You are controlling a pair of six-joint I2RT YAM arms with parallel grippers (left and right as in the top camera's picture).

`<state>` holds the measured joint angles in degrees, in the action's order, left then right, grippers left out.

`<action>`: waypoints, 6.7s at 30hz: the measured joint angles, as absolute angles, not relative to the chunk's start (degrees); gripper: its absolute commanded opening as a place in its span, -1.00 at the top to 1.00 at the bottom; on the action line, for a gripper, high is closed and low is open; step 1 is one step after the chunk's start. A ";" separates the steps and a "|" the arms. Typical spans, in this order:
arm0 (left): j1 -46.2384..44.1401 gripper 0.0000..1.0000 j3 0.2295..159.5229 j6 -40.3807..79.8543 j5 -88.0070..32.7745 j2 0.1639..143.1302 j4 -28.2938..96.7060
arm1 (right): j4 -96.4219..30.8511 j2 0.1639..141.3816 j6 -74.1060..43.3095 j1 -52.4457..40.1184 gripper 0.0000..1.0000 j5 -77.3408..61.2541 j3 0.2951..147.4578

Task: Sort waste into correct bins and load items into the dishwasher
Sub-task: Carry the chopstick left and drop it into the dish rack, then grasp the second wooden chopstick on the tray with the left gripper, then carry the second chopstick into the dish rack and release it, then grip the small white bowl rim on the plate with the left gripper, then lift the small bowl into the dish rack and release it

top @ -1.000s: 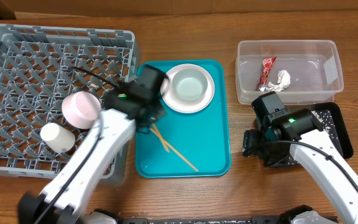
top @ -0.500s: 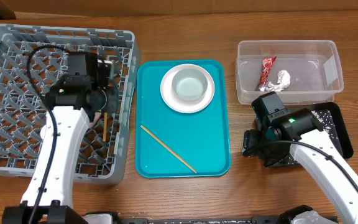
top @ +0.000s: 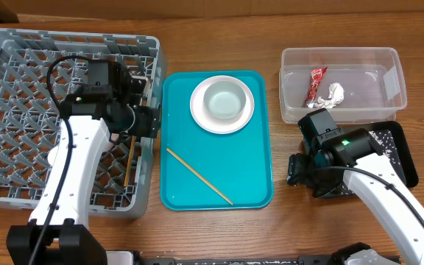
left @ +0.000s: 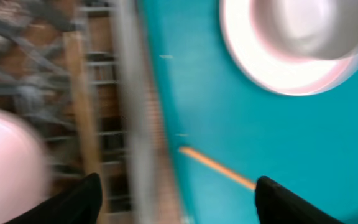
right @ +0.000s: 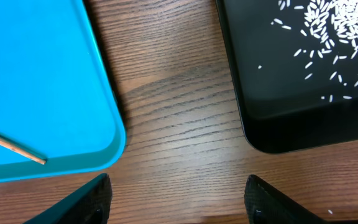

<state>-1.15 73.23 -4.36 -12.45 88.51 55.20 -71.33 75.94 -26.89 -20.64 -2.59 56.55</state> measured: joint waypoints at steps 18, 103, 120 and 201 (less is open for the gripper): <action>-32.03 -0.18 56.73 45.17 -2.26 87.57 47.79 | -71.18 75.94 -26.92 -20.67 -0.42 -2.61 56.55; -17.17 -0.22 86.50 0.67 -9.52 96.16 50.22 | -71.64 75.94 -27.20 -20.64 -0.43 -2.59 56.55; -31.99 0.41 86.52 -0.47 -5.28 116.57 39.20 | -71.24 75.94 -32.82 -20.64 -0.45 -2.57 56.55; 39.09 -0.90 109.03 -24.23 -70.94 126.72 78.19 | -72.86 75.94 -32.97 -20.64 -0.47 -2.55 56.55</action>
